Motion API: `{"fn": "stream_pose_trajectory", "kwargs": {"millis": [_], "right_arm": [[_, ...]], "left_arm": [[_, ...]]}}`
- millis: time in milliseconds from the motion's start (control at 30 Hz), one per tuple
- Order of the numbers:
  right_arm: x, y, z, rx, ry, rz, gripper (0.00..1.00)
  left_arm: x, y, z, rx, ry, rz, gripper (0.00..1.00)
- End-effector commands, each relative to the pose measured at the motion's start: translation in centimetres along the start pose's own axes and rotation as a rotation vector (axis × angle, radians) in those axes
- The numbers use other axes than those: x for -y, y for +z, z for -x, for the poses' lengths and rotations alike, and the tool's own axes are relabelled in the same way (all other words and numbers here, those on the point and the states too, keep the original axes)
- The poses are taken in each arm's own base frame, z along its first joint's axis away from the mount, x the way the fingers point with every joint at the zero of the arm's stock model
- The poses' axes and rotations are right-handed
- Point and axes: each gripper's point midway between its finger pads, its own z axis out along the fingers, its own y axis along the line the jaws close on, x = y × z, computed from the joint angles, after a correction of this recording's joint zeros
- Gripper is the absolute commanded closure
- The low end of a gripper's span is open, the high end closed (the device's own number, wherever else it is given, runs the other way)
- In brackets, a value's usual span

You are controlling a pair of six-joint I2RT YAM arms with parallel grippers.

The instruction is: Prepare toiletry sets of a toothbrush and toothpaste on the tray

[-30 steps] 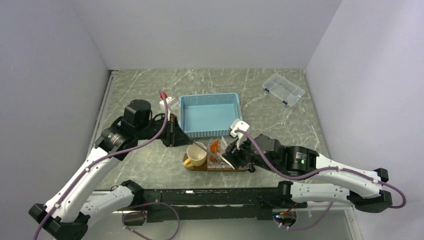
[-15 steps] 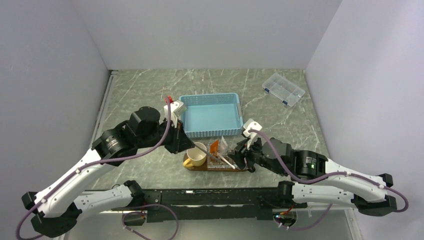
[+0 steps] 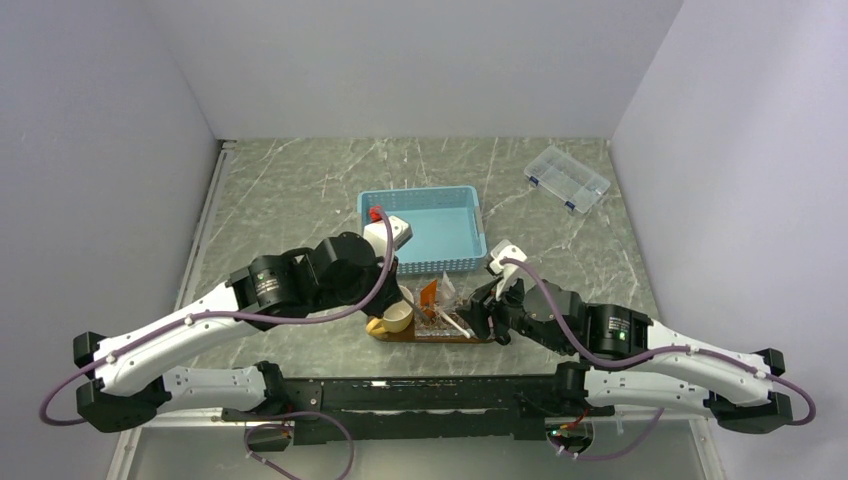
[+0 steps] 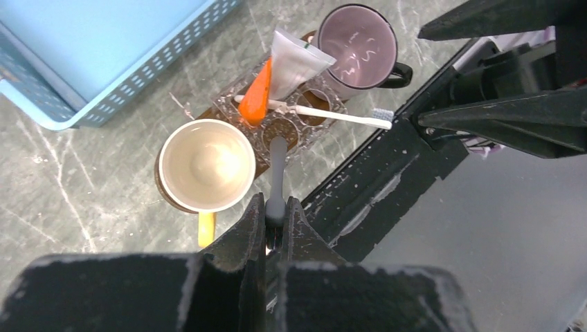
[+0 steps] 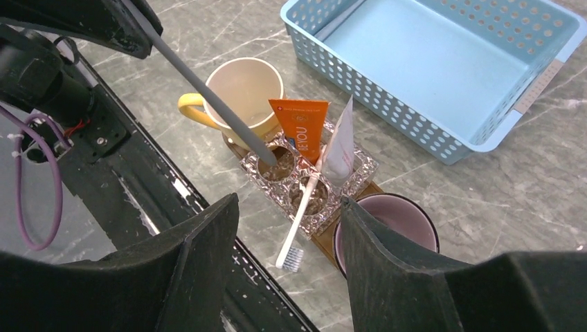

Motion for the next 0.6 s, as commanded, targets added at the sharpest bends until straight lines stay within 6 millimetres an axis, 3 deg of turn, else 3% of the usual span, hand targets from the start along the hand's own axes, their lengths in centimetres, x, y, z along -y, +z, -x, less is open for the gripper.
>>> {"fn": "stream_pose_trajectory", "kwargs": {"millis": [0,567], "right_arm": [[-0.3,-0.3,0.8,0.053,0.052,0.017,0.42],[-0.2,0.1,0.2,0.029,0.053,0.004,0.42]], "left_arm": [[-0.7,-1.0,2.2,0.09,-0.006,0.066,1.0],[0.9,1.7,1.4,0.052,0.01,-0.003,1.0]]}}
